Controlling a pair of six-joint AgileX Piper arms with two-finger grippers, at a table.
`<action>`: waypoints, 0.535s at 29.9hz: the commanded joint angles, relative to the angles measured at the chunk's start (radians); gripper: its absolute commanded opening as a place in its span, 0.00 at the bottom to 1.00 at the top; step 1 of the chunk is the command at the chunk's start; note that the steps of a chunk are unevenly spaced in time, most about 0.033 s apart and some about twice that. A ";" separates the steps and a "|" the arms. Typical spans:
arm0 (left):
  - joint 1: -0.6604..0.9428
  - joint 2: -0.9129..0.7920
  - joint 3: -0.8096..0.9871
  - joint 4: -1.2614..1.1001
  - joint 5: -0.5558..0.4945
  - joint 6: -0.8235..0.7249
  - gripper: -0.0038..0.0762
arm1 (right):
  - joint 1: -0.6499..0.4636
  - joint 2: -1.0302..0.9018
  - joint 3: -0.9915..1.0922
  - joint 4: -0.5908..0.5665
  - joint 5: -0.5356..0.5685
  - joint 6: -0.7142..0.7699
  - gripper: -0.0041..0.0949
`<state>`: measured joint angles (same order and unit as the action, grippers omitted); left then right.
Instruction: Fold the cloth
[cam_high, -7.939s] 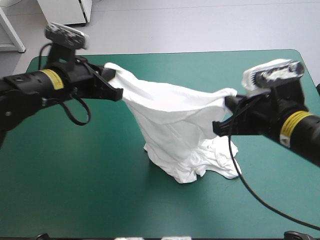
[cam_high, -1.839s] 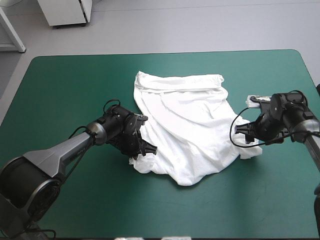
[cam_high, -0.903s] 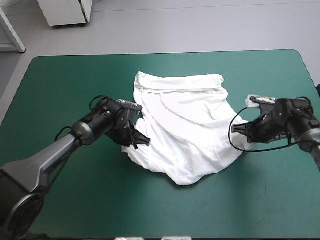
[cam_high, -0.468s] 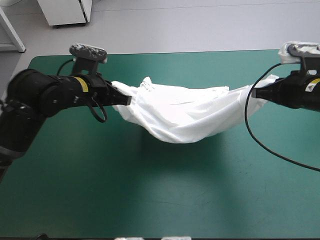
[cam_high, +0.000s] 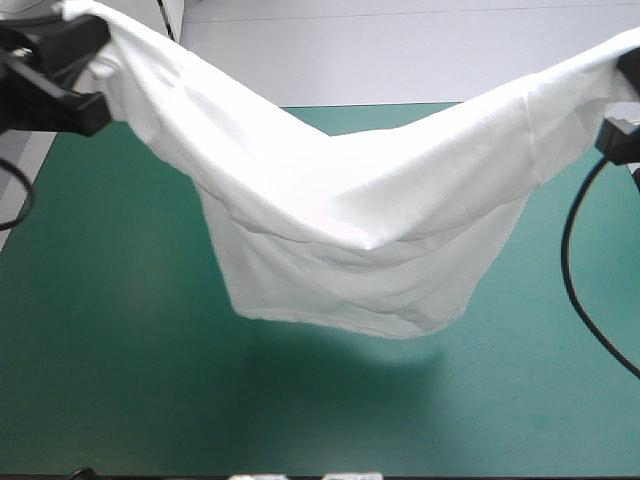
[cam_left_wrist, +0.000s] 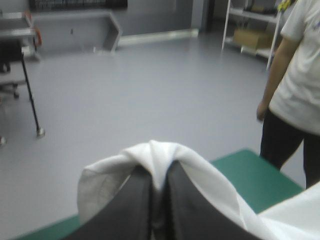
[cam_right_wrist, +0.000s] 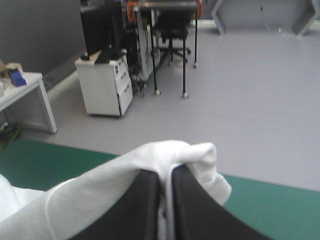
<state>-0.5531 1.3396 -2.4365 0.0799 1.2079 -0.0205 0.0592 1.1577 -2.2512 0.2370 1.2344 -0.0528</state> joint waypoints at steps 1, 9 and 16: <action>0.000 -0.018 -0.115 -0.073 -0.164 0.051 0.04 | -0.003 -0.010 -0.122 0.007 -0.117 -0.011 0.03; 0.000 -0.019 -0.177 -0.179 -0.196 0.076 0.04 | -0.003 -0.010 -0.243 0.011 -0.123 0.006 0.03; 0.000 0.005 -0.124 -0.110 0.023 0.078 0.04 | -0.003 0.029 -0.151 0.007 0.014 0.087 0.03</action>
<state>-0.5531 1.3368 -2.5864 -0.0675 1.1909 0.0696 0.0592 1.1628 -2.4503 0.2478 1.2492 0.0080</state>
